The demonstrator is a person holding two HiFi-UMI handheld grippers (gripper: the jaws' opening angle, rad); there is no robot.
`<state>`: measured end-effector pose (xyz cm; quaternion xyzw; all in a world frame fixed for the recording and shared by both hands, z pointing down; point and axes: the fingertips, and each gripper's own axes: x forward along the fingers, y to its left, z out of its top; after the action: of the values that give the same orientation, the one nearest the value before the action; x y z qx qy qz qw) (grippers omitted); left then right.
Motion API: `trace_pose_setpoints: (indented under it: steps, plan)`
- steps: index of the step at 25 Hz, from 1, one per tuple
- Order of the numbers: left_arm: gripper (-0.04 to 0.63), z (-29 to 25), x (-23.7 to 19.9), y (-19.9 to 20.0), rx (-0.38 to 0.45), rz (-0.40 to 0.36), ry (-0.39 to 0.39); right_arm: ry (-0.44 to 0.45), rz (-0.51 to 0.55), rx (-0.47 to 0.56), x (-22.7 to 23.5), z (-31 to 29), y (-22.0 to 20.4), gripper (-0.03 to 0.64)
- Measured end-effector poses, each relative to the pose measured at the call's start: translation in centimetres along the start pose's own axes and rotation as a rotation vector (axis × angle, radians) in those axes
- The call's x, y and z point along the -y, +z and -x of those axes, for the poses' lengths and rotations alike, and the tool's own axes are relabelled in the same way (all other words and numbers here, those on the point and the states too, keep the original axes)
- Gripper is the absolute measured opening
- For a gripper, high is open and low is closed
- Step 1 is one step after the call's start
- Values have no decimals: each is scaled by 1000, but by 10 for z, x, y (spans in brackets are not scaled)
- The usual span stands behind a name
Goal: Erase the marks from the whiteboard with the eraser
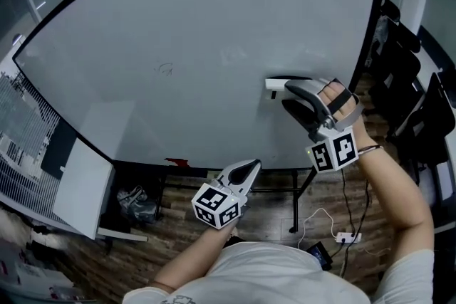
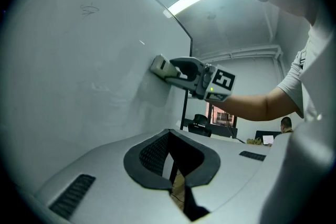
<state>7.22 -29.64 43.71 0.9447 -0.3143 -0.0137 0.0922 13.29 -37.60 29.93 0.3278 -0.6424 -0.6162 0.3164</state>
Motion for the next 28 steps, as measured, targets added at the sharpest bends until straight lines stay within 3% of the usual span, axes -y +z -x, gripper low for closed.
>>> trace_pose_setpoints:
  steps: [9,14,16,20,28]
  plan:
    - [8,-25,20,1,-4,-15,-51,-246,-40,-45,177,26,-37,233]
    - [8,-28,20,4,3,-15,-43,-308,-38,-67,216,35,-46,233]
    - [8,-27,16,4,4,-14,-35,-334,-49,-57,210,35,-45,233]
    - [8,-25,5,3,5,-12,-15,-300,-51,-41,164,26,-39,233]
    - [8,-29,3,5,6,-45,-6,-113,-94,-22,4,3,-28,233]
